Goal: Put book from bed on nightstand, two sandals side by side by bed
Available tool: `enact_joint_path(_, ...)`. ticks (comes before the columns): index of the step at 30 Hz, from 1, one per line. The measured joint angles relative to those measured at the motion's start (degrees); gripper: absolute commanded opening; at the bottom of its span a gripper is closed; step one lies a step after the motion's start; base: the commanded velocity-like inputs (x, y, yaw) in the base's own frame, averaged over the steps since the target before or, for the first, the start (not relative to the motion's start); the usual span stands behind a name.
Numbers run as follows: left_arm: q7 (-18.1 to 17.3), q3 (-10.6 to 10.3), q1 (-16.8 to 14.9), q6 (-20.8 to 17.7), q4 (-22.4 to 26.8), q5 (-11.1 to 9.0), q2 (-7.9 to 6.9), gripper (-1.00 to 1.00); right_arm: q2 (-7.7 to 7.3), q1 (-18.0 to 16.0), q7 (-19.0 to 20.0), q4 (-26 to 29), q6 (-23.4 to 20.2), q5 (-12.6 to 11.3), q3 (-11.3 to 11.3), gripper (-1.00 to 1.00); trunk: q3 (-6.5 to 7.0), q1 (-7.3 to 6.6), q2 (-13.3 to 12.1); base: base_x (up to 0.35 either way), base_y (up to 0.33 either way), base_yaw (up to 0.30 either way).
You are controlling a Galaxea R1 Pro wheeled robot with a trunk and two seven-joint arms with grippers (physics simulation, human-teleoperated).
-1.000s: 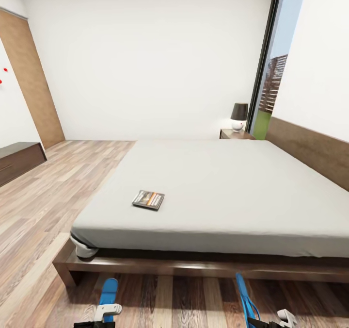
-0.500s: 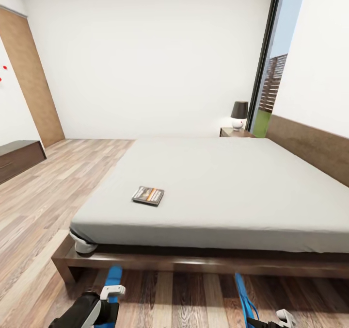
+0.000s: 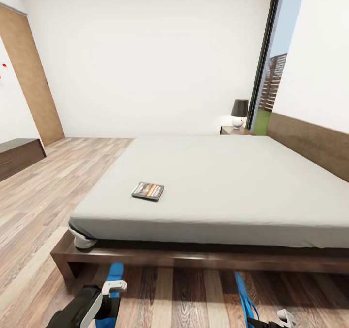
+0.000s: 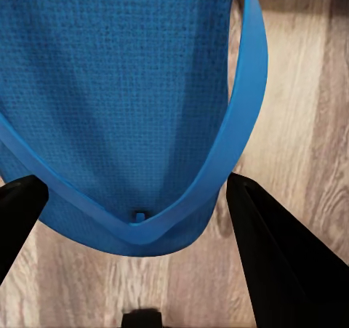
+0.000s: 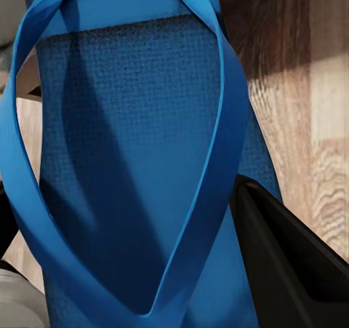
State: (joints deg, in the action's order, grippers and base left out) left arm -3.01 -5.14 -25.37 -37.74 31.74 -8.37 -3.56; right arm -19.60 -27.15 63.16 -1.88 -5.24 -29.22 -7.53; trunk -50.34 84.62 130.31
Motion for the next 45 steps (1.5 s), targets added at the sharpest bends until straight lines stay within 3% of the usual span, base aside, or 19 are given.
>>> enact_joint_path(32,0.11,0.02,-0.01,3.35,-1.67,-0.09,0.11,-1.0,-0.26,0.0,-0.04,0.0,0.0,0.0,0.0,-1.0,-5.74,7.03,12.84,0.0,0.0,0.0)
enact_joint_path(45,0.1,0.01,-0.01,3.36,-1.67,-0.1,0.13,-1.0,-0.3,0.0,0.0,0.0,0.0,0.0,0.02,-1.0,-8.62,7.4,13.07,0.0,0.0,0.0)
